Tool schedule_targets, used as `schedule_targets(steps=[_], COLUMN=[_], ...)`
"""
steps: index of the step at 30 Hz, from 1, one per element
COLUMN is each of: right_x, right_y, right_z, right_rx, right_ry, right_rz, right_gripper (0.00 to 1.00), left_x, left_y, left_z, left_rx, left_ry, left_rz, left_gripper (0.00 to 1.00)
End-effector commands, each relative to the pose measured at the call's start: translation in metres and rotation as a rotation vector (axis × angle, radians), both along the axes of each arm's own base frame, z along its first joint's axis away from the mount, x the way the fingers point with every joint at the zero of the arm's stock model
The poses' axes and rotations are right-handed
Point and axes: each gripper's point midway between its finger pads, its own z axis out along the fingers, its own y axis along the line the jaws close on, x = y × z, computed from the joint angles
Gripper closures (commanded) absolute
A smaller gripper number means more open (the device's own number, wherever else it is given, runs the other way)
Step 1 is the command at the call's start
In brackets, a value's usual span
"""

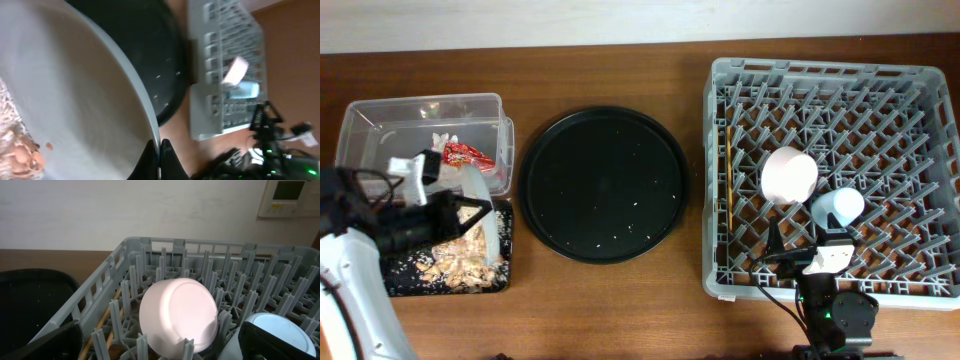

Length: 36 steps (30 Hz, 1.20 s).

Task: Sort waste into correct bins and load items into the dishwasher rack
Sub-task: 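Grasp the white bowl with the left gripper and tip scraps onto the black tray, then carry the emptied white bowl with the left gripper into the rack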

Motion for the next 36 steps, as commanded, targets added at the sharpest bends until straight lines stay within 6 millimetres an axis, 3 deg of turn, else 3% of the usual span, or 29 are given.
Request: schedule_targets(steps=[1,4,7,14,16,17,21,24,26,31,34,36], right_x=[0.000,0.000,0.000,0.000,0.000,0.000,0.000,0.000,0.000,0.000,0.000,0.000], right_y=[-0.001,-0.001,-0.001,-0.001,-0.001,-0.001,-0.001,-0.001,-0.001,-0.001,-0.001,-0.001], right_z=[-0.003,-0.003,-0.002,-0.003,-0.003,-0.002,-0.002,-0.003,-0.003,-0.002,-0.002,-0.002], right_rx=[-0.005,-0.005,-0.005,-0.005,-0.005,-0.005,-0.005,-0.005,-0.005,-0.005,-0.005,-0.005], right_ry=[0.002,0.002,0.001,0.002,0.002,0.001,0.001,0.002,0.002,0.001,0.001,0.001], right_rz=[-0.001,-0.002,-0.001,-0.001,-0.001,-0.001,-0.001,-0.001,-0.001,-0.001,-0.001,-0.001], right_gripper=[0.02,0.02,0.02,0.02,0.02,0.02,0.02,0.02,0.02,0.02,0.02,0.02], left_x=[-0.010,-0.025,-0.039,-0.040,-0.037,-0.034,-0.006,0.025,0.061,0.095,0.100,0.106], left_y=[0.006,0.035,0.051,0.052,0.041,0.030,-0.066,-0.123,-0.167,-0.266,-0.335,-0.360], left_z=[0.010,0.002,0.021,0.022,0.024,0.025,0.059,0.067,0.071,0.112,0.109,0.092], left_rx=[-0.136,-0.186,-0.180,-0.192,-0.207,-0.210,-0.324,-0.389,-0.306,-0.348,-0.527,-0.623], left_ry=[-0.182,-0.217,-0.355,-0.343,-0.339,-0.339,-0.494,-0.494,-0.464,-0.599,-0.550,-0.464], left_rz=[0.029,0.173,0.241,0.256,0.215,0.166,-0.235,-0.464,-0.484,-0.405,-0.380,-0.358], left_gripper=[1.00,1.00,1.00,1.00,1.00,1.00,1.00,1.00,1.00,1.00,1.00,1.00])
